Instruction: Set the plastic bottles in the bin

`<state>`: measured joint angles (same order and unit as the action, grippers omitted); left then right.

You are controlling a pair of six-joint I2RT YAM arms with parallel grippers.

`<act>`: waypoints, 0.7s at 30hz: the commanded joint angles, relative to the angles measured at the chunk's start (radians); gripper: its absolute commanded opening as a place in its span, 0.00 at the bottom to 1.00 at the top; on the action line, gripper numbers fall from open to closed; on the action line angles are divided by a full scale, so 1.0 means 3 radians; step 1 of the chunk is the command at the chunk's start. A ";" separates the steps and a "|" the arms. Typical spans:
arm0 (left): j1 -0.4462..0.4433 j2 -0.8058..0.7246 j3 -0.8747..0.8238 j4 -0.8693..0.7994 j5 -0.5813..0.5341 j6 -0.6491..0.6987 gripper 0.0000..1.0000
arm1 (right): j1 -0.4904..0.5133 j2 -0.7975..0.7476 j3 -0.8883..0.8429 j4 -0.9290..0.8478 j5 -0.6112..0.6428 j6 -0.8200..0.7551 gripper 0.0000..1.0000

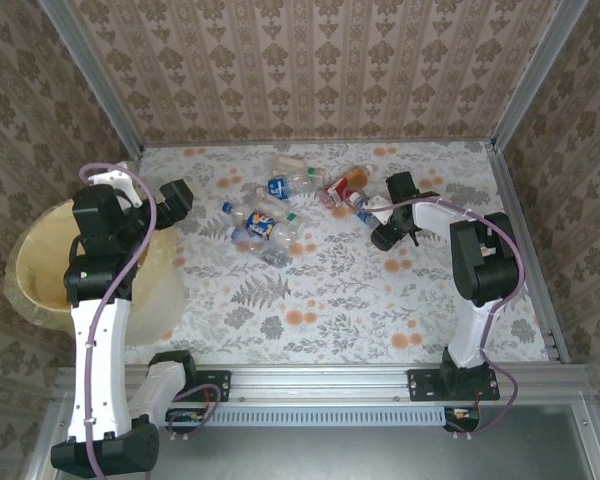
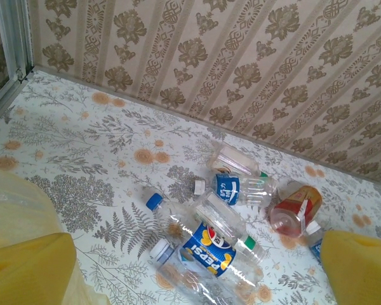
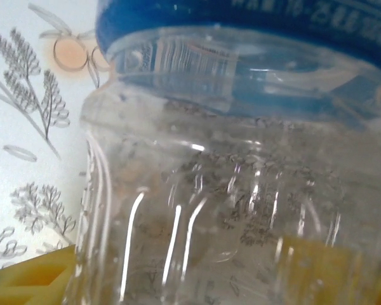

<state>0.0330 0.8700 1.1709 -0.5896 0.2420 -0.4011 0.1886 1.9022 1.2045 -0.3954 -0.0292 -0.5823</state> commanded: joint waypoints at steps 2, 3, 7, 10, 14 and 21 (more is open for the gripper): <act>-0.0018 -0.0082 -0.0029 0.0058 0.0094 -0.0039 1.00 | 0.0028 -0.0205 -0.0114 0.0342 0.0038 0.0219 0.58; -0.0018 -0.0088 -0.0025 0.0054 0.0107 -0.0034 1.00 | 0.0031 -0.0249 -0.0146 0.0383 0.0038 0.0252 0.57; -0.0019 -0.0118 -0.0046 0.0102 0.0242 -0.0058 1.00 | 0.0069 -0.0512 -0.0329 0.0580 0.0028 0.0427 0.53; -0.0033 -0.0119 -0.0119 0.0266 0.0532 -0.0146 1.00 | 0.0119 -0.0731 -0.0489 0.0706 0.0008 0.0549 0.52; -0.0127 -0.0087 -0.0202 0.0512 0.0837 -0.0207 1.00 | 0.0226 -0.1010 -0.0719 0.0900 0.0003 0.0728 0.51; -0.0498 0.0058 -0.0220 0.0705 0.0845 -0.0183 1.00 | 0.0452 -0.1404 -0.0996 0.1216 -0.0036 0.1006 0.50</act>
<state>-0.0818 0.8745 1.1187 -0.4469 0.4583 -0.4431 0.3038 1.5383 0.9333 -0.1059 -0.0319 -0.3496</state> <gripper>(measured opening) 0.999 0.631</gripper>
